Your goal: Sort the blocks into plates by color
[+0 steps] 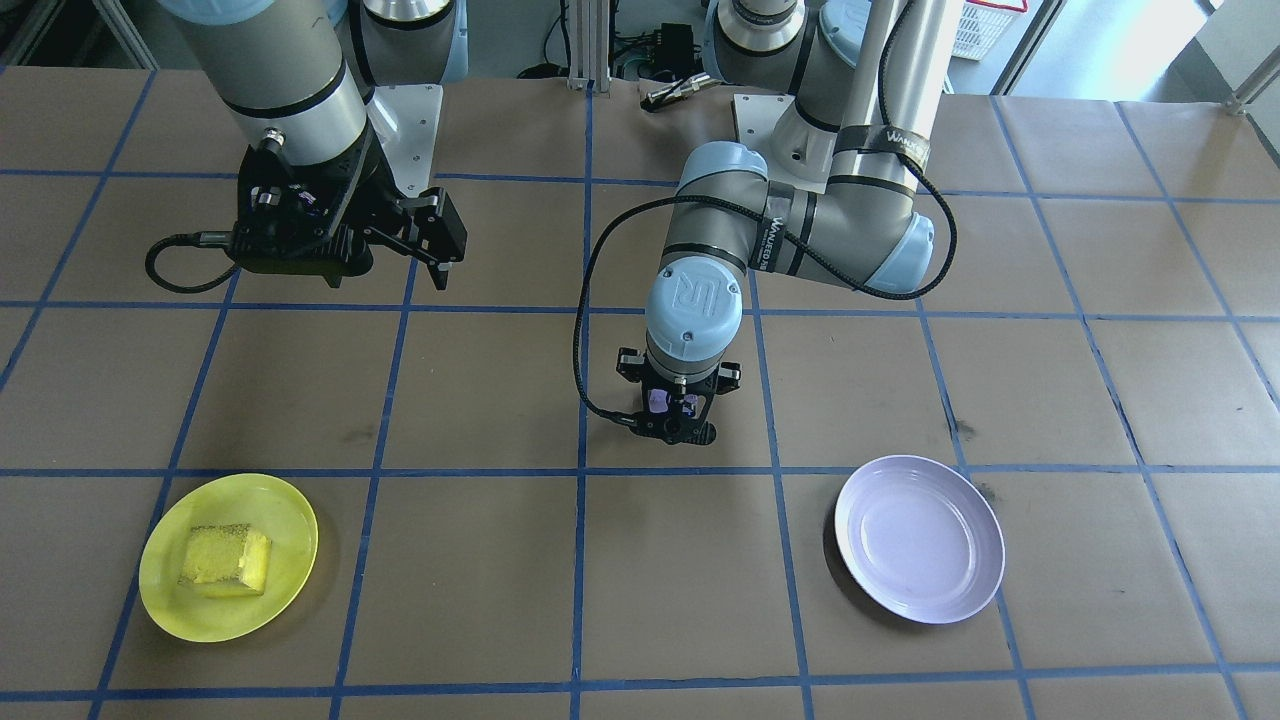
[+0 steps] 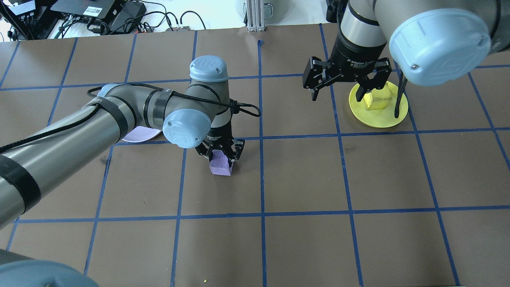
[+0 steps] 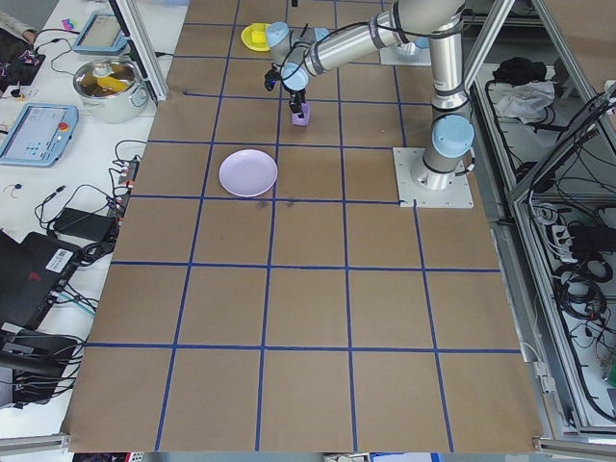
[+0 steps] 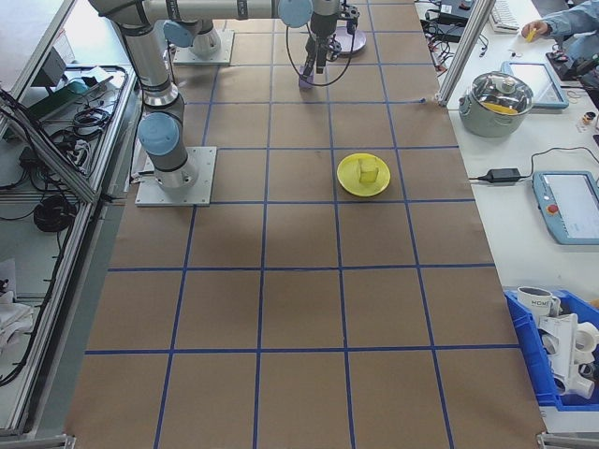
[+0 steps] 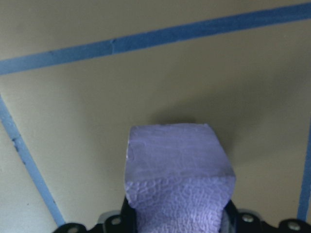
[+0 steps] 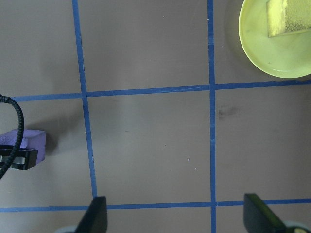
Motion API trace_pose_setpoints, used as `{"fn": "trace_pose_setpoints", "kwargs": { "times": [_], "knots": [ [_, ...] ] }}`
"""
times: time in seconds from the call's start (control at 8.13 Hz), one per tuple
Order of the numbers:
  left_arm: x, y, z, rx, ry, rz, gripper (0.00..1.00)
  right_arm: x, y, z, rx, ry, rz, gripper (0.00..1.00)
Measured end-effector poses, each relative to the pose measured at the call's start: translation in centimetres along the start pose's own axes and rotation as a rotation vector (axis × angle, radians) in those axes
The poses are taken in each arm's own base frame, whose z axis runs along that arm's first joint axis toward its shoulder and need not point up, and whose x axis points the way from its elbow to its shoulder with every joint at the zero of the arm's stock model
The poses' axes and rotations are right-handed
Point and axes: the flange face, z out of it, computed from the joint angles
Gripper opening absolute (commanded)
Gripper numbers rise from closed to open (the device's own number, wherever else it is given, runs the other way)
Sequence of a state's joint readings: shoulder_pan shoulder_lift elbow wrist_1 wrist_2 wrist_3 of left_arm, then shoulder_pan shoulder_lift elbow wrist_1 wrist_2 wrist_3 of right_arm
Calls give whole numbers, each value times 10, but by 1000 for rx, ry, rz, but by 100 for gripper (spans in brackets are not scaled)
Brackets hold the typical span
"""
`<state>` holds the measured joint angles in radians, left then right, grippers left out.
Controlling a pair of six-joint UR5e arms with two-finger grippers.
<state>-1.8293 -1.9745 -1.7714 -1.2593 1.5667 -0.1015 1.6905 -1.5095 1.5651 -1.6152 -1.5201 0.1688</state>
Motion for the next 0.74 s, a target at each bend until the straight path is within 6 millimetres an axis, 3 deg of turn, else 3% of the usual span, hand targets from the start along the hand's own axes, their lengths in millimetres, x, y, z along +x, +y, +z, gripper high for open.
{"fn": "trace_pose_setpoints", "kwargs": {
  "times": [0.12, 0.25, 0.49, 0.61, 0.74],
  "knots": [
    [-12, 2, -20, -10, 2, -18, 0, 0, 0, 0, 1, -1, 0, 100],
    [-34, 0, -53, 0, 10, -45, 0, 0, 0, 0, 1, -1, 0, 100],
    [-99, -10, -131, 64, 29, -66, 0, 0, 0, -1, 1, -2, 0, 100],
    [-134, -15, -158, 103, 18, -62, 0, 0, 1, -1, 3, -1, 0, 100],
    [-167, -19, -172, 128, 6, -63, 0, 0, 1, -2, 3, 0, 0, 100]
  ]
}}
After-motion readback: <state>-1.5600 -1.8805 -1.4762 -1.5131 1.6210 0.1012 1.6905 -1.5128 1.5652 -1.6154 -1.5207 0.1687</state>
